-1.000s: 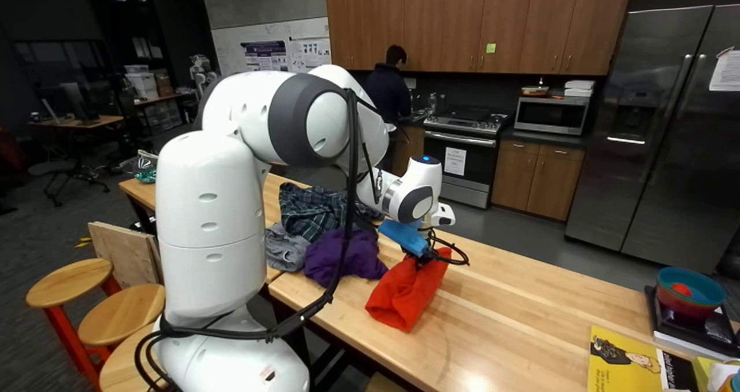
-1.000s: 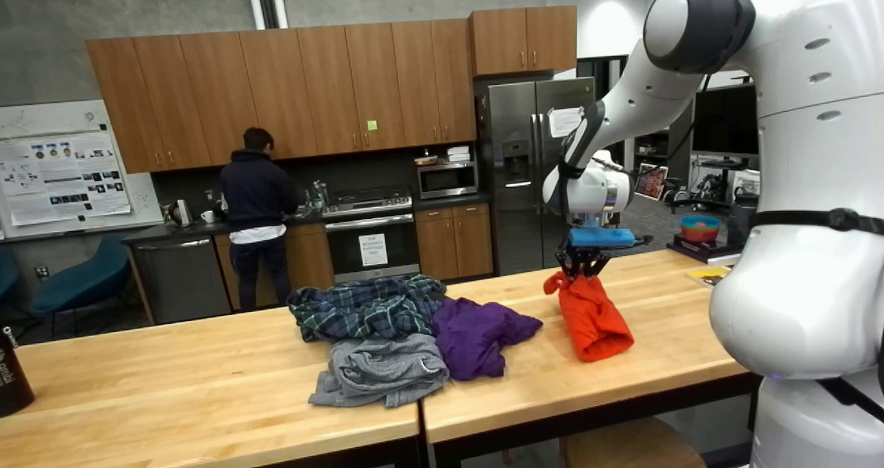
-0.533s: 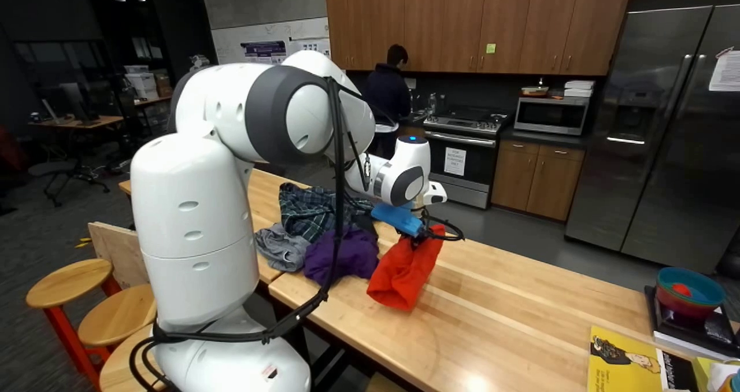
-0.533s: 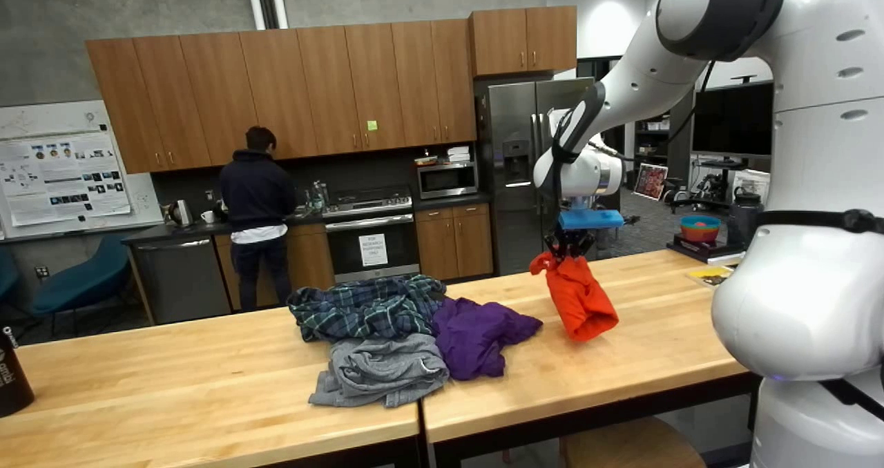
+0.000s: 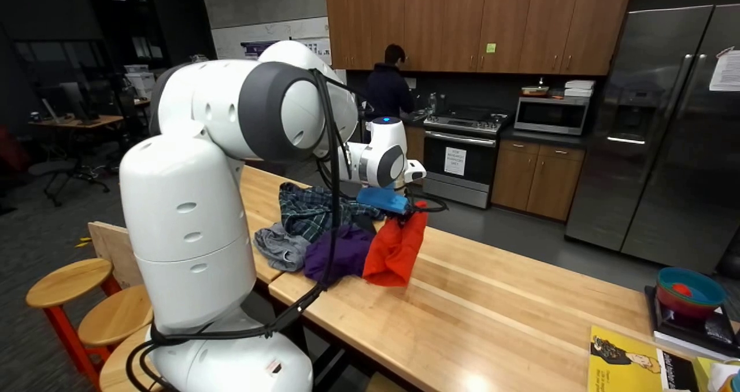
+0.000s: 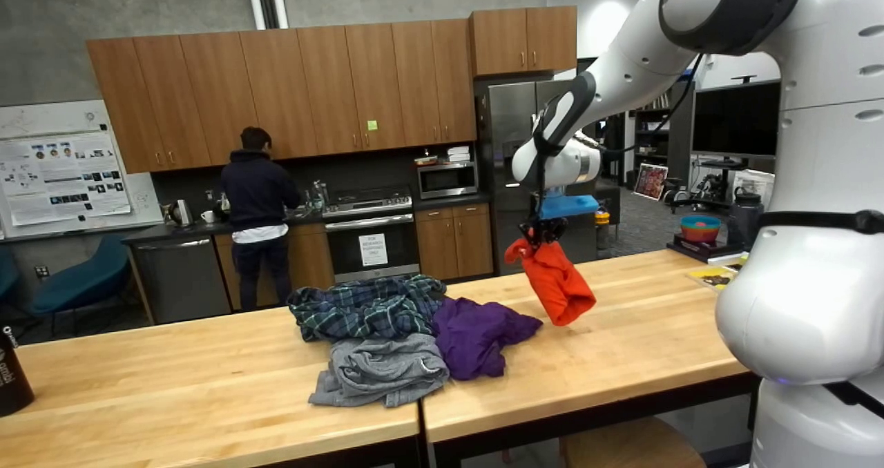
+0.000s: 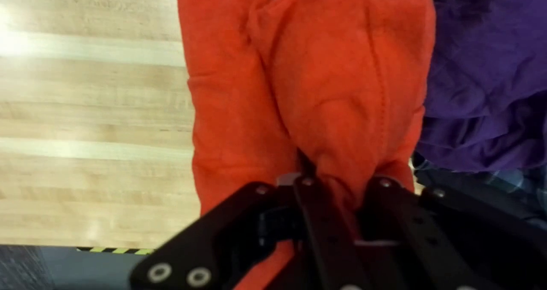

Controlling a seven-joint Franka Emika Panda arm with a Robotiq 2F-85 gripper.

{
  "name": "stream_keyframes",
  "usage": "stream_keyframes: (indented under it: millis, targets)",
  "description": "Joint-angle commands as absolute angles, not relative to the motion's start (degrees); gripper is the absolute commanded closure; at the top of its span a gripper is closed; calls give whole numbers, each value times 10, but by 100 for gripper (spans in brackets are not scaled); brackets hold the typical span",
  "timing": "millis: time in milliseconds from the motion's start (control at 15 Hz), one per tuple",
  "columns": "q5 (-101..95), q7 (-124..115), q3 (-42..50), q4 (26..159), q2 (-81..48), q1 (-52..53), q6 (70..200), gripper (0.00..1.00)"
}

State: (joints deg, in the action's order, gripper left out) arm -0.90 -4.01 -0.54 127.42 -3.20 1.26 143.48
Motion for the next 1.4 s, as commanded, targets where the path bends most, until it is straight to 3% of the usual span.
stream_keyframes:
  millis: [0,1333]
  targets:
    - [-34,-42,-21,1248,-23,29,1412,95]
    - [-120,-67,-76,1076,-143,114,1313,95]
